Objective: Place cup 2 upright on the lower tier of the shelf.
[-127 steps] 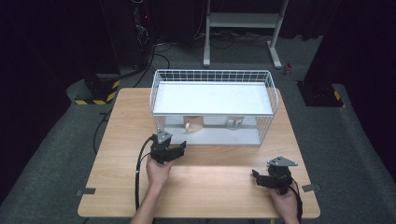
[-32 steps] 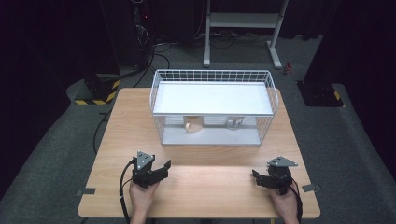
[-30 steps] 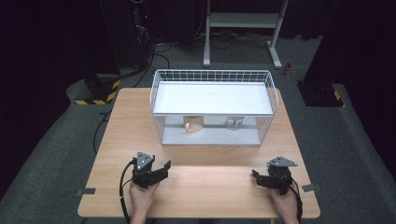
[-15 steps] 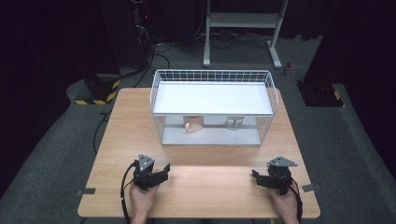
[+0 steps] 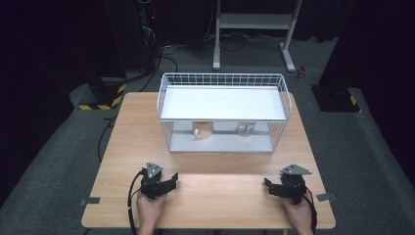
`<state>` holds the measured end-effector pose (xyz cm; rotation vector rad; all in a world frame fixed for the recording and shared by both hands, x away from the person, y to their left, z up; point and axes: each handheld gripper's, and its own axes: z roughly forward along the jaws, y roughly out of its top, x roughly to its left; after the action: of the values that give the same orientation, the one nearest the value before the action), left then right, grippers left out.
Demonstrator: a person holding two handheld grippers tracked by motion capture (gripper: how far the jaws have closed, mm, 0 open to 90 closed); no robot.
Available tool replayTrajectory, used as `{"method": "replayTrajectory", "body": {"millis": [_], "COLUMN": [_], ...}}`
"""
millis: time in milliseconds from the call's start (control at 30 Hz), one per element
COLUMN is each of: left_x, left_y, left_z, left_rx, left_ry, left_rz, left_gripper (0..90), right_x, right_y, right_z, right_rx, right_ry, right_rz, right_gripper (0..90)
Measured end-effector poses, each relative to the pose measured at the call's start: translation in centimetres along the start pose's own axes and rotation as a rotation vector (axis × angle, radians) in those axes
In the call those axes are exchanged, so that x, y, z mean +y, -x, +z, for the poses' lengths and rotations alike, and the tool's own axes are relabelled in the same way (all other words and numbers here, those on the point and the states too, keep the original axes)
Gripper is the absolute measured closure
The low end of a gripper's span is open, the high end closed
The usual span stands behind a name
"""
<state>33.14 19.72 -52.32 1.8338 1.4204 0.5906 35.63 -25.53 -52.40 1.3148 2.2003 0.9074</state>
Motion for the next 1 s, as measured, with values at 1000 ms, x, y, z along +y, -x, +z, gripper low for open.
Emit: {"method": "replayTrajectory", "body": {"millis": [1000], "left_x": [0.04], "left_y": [0.72], "left_z": [0.9], "left_rx": [0.055], "left_ry": [-0.048], "left_rz": [0.062], "left_gripper": [25.9], "right_x": [0.0], "right_y": [-0.04], "right_z": [-0.01], "right_rx": [0.0], "right_ry": [-0.001], "right_rz": [0.005], "right_gripper": [18.6]}}
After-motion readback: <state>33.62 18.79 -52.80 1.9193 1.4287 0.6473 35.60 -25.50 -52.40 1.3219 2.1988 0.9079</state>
